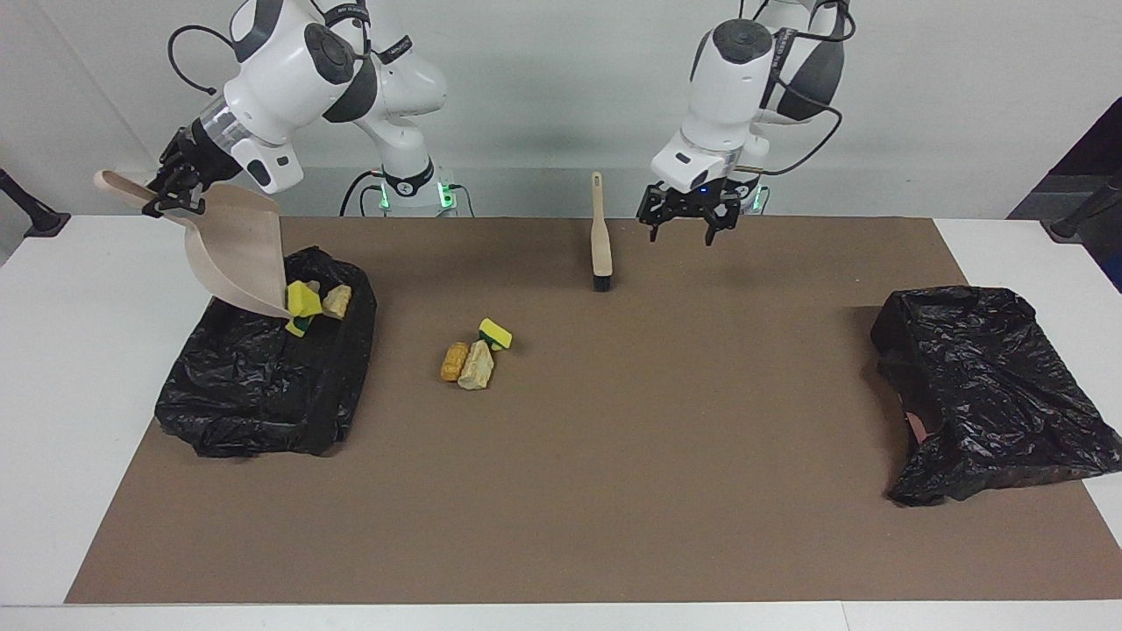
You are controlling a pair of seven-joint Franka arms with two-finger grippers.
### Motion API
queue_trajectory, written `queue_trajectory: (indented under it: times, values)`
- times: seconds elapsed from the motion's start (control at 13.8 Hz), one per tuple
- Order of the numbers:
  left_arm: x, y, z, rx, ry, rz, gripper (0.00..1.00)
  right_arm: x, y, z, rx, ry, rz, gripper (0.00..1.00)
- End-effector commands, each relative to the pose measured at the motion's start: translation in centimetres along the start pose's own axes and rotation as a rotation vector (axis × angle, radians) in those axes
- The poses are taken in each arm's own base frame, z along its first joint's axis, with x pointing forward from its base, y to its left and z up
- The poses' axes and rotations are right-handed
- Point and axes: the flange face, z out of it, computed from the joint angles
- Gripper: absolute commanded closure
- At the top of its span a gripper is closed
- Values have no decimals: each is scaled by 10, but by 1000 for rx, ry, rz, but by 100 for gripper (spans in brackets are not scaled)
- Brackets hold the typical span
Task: Sweep and dump trash in bin
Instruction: 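Bring the empty dustpan back toward the table center with the right gripper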
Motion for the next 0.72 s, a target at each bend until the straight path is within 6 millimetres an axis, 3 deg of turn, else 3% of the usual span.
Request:
queue_trajectory:
  times: [0.0,0.07,0.22,0.36,0.51,0.65]
  values:
    - [36,-52,-48,11,16,47,0,4,-12,0,-20,-55,-17,100]
    - [41,-77,-65,6,28,59,0,4,-13,1,-5,-49,0,100]
    - [43,-107,-96,6,41,74,0,-5,-20,-1,16,-32,35,100]
    - [42,-137,-116,5,8,85,0,-21,-31,-17,25,89,137,100]
    - [44,-153,-135,6,26,93,0,-33,-35,-44,28,196,277,100]
    - [39,-171,-140,5,10,61,0,-25,-32,-71,49,315,444,100]
